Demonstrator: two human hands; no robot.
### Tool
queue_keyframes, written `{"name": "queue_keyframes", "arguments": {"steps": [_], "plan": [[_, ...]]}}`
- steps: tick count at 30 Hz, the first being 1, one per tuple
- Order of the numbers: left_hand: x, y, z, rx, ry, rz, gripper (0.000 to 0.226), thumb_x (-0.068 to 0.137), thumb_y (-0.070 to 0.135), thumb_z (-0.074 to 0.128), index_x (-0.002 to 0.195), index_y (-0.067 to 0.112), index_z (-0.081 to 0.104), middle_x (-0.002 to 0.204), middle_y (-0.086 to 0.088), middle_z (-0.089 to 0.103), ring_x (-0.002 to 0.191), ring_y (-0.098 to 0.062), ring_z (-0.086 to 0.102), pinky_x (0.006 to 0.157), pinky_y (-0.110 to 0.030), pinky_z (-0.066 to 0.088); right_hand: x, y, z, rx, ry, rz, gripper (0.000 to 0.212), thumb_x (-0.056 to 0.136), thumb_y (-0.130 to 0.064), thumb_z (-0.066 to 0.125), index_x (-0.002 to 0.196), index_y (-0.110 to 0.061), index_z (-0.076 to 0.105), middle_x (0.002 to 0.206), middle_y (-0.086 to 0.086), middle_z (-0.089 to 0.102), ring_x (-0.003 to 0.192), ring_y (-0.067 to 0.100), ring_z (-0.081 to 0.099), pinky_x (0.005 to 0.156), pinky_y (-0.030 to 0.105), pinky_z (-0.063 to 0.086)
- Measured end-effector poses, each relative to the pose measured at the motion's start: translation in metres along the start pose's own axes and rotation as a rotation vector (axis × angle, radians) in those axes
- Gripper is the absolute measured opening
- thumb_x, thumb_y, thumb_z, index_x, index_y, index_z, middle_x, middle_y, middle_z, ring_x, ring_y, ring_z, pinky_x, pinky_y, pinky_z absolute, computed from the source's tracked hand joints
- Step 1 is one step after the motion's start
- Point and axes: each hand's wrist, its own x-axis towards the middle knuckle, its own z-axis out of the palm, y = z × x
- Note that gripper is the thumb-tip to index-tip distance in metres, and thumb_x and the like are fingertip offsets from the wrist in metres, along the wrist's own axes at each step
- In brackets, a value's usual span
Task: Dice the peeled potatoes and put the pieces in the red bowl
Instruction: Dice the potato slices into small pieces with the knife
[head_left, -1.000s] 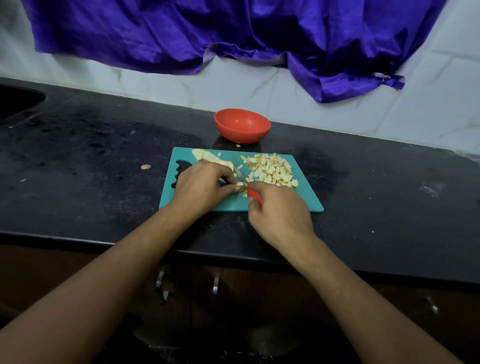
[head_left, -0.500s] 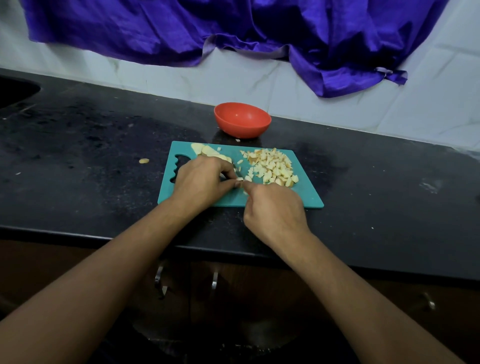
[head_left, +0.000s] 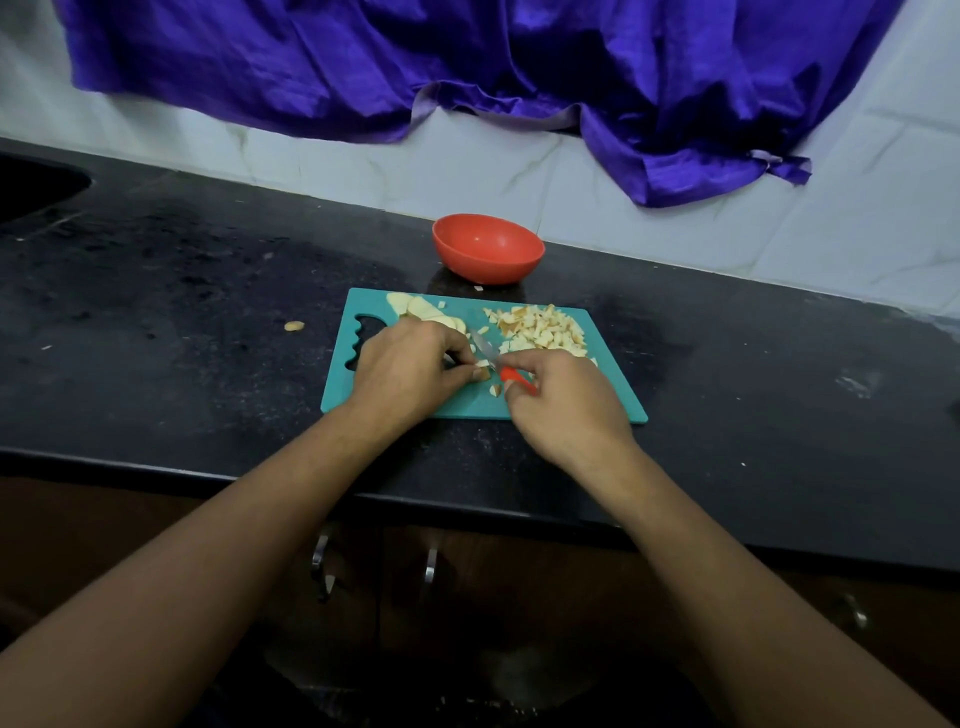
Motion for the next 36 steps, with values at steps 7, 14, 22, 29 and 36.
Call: {"name": "queue_keyframes", "arguments": {"steps": [7, 14, 22, 29, 36], "plan": [[-0.001, -0.001, 0.000, 0.003, -0.008, -0.008, 0.019, 0.085, 0.052, 0.077, 0.097, 0.038, 0.079, 0.090, 0.015, 0.074, 0.091, -0.011, 0.066, 0.071, -0.032, 0.053, 0.003, -0.017, -0.011, -0.125, 0.029, 0.011, 0.042, 0.098, -0.031, 0.055, 0.139, -0.037, 0.061, 0.118, -0.004, 0.071, 0.088, 0.019, 0.065, 0.070, 0.032, 0.048], [-0.004, 0.002, -0.005, 0.011, -0.020, -0.004, 0.011, 0.089, 0.045, 0.075, 0.098, 0.039, 0.079, 0.091, 0.013, 0.075, 0.092, -0.012, 0.067, 0.075, -0.036, 0.057, 0.002, -0.027, 0.001, -0.242, -0.031, -0.037, 0.035, 0.098, -0.031, 0.053, 0.131, -0.034, 0.064, 0.104, -0.003, 0.068, 0.082, 0.018, 0.053, 0.065, 0.032, 0.041], [-0.003, 0.002, -0.005, -0.009, -0.016, -0.018, 0.012, 0.088, 0.042, 0.077, 0.098, 0.036, 0.080, 0.096, 0.016, 0.076, 0.093, -0.010, 0.067, 0.077, -0.035, 0.057, -0.024, -0.011, 0.024, -0.325, 0.019, -0.163, 0.051, 0.104, -0.029, 0.044, 0.155, -0.031, 0.039, 0.079, -0.004, 0.048, 0.075, 0.016, 0.050, 0.063, 0.034, 0.039], [-0.003, 0.001, -0.005, -0.067, -0.023, -0.034, 0.012, 0.085, 0.044, 0.080, 0.094, 0.036, 0.080, 0.081, 0.023, 0.068, 0.086, -0.006, 0.063, 0.076, -0.033, 0.055, -0.012, 0.013, -0.003, -0.001, -0.056, -0.003, 0.039, 0.102, -0.034, 0.056, 0.139, -0.044, 0.059, 0.079, -0.012, 0.063, 0.059, 0.010, 0.054, 0.051, 0.025, 0.037], [-0.001, 0.000, -0.004, -0.110, -0.026, -0.053, 0.011, 0.081, 0.042, 0.084, 0.081, 0.034, 0.077, 0.067, 0.027, 0.058, 0.080, -0.002, 0.061, 0.068, -0.030, 0.048, -0.013, -0.002, -0.009, -0.084, 0.015, -0.032, 0.040, 0.100, -0.033, 0.055, 0.139, -0.042, 0.060, 0.105, -0.008, 0.072, 0.070, 0.009, 0.051, 0.062, 0.028, 0.039]]}}
